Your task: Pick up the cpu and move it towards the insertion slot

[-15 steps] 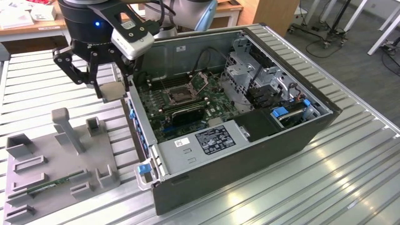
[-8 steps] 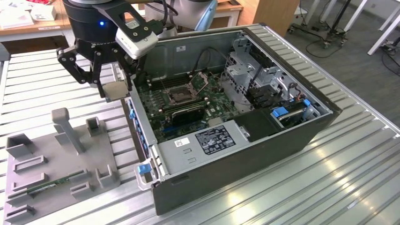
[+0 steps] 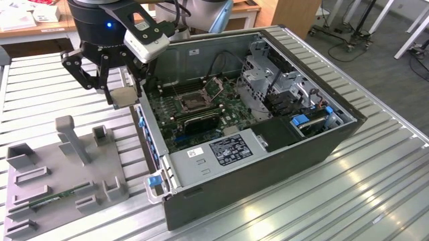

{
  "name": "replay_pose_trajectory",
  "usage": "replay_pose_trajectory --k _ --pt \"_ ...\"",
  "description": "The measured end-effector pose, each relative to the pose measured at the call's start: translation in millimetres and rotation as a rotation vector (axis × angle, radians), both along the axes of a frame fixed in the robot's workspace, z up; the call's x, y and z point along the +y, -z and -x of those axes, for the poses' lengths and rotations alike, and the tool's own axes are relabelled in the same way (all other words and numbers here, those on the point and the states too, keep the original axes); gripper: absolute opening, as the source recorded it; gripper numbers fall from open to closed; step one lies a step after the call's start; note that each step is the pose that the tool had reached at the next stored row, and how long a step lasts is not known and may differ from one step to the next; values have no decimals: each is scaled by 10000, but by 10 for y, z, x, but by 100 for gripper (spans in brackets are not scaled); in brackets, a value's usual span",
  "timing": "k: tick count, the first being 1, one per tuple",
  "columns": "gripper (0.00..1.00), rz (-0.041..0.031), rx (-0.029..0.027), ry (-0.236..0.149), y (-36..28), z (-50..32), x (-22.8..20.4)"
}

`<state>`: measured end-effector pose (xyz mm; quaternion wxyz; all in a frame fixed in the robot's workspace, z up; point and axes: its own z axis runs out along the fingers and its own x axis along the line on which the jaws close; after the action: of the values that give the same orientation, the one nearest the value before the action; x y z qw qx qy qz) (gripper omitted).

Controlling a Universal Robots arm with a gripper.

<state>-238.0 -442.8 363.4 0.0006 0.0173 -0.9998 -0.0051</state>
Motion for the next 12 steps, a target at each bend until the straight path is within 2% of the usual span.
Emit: replay_pose_trajectory --k 4,12 --pt "55 0 0 0 0 -26 0" --pt "55 1 1 0 0 -149 0"
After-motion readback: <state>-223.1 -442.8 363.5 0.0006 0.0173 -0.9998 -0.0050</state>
